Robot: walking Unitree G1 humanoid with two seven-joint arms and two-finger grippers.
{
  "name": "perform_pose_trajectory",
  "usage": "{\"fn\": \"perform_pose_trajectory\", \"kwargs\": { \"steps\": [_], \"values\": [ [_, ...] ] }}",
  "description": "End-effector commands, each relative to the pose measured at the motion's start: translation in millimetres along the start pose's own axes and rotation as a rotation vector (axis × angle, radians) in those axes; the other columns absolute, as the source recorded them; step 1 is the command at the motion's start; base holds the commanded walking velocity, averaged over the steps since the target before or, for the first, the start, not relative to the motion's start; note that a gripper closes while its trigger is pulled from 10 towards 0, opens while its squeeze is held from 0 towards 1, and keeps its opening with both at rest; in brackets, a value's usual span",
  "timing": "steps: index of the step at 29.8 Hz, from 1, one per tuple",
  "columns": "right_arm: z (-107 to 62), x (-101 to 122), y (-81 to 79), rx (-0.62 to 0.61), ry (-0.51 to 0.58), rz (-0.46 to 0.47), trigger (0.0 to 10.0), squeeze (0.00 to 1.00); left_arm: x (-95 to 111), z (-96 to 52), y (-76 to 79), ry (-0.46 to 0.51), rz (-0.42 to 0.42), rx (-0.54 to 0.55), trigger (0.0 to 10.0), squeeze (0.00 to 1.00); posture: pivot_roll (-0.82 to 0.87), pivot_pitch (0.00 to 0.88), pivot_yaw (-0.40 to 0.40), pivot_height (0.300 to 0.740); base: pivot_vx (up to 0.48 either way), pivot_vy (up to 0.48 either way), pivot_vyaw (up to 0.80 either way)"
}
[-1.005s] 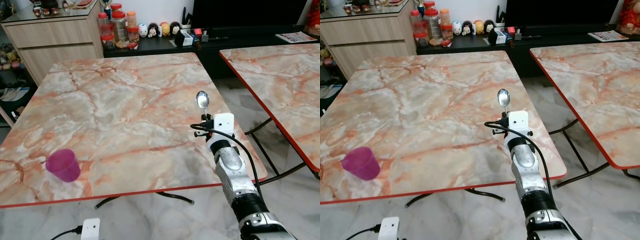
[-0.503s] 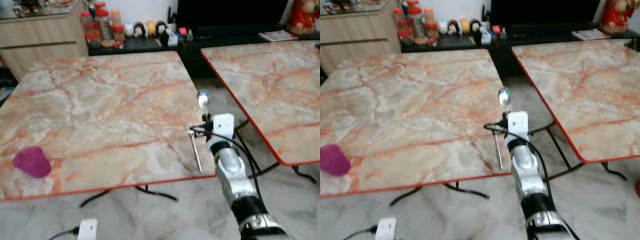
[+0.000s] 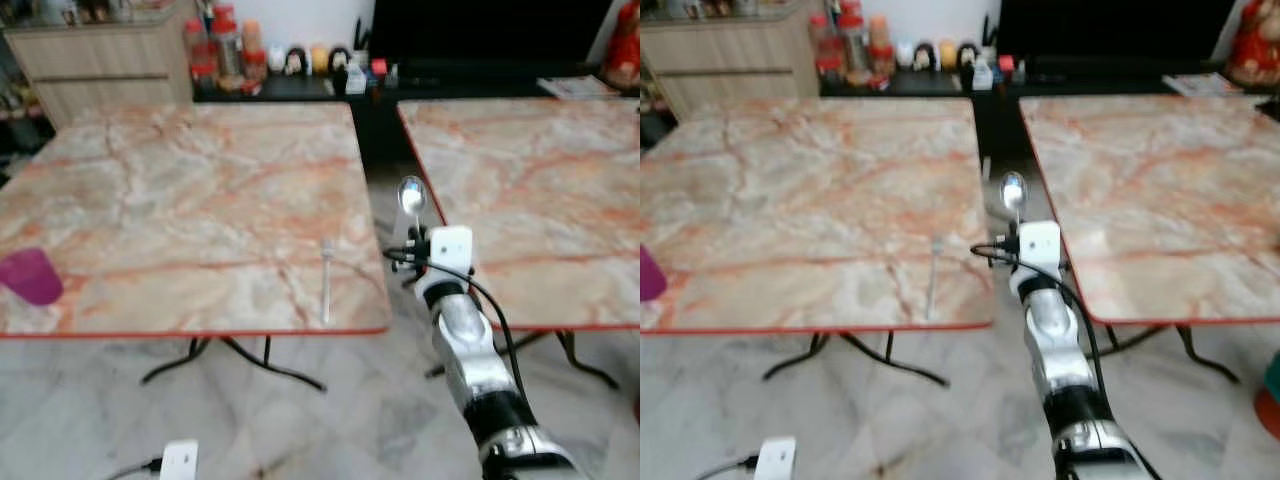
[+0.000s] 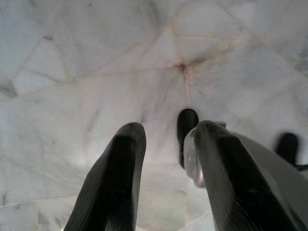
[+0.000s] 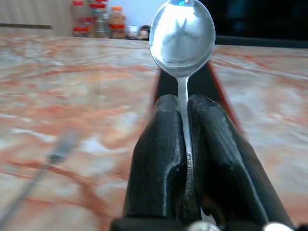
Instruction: Setting the table
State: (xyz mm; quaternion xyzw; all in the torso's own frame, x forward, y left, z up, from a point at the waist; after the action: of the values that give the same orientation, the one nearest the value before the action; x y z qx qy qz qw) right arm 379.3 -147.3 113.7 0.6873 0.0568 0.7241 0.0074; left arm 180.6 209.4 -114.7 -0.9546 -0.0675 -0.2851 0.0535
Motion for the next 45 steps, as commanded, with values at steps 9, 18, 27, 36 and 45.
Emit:
{"fn": "perform_pose_trajectory", "kwargs": {
  "steps": [9, 18, 27, 36, 45],
  "values": [
    [0.1, 4.0, 8.5, -0.018, 0.012, -0.015, 10.0, 0.00, -2.6, -0.2, 8.1, -0.005, 0.003, -0.017, 10.0, 0.00, -0.01, 0.004, 0.027, 0.740, 0.000, -0.456, 0.00],
    [-4.1, -0.2, 10.2, -0.026, 0.000, -0.019, 10.0, 0.00, -4.3, -0.5, 9.0, -0.009, 0.009, -0.022, 10.0, 0.00, -0.03, 0.011, 0.037, 0.740, 0.000, -0.455, 0.00],
    [-6.2, -2.9, 11.5, -0.034, -0.010, -0.021, 10.0, 0.00, -2.2, -0.2, 9.6, -0.004, 0.014, -0.028, 10.0, 0.00, -0.03, 0.012, 0.044, 0.740, 0.000, -0.454, 0.00],
    [-6.4, -3.2, 14.0, -0.046, -0.014, -0.023, 10.0, 0.00, -0.6, 0.1, 9.5, -0.001, 0.020, -0.031, 10.0, 0.00, -0.03, 0.011, 0.048, 0.740, 0.000, -0.452, 0.00],
    [-6.6, -3.5, 15.1, -0.055, -0.016, -0.020, 10.0, 0.00, 1.9, 0.0, 12.1, 0.019, 0.004, -0.057, 10.0, 0.00, -0.04, 0.010, 0.052, 0.740, 0.000, -0.277, 0.00]
  ]
}}
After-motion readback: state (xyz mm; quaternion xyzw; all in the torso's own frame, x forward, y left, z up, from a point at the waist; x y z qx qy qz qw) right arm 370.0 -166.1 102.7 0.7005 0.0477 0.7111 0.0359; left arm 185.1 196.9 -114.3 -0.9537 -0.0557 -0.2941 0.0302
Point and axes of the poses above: a point about 5 cm out from each wrist's last joint towards the gripper, its own z axis pointing out of the wrist towards the gripper, its own x axis along the axis of the wrist's last joint, y = z × x, the point moved 3 cm from there along z, pointing out of the wrist towards the gripper, and after that the axes turned 1 degree about -z, right-handed, at the moved point
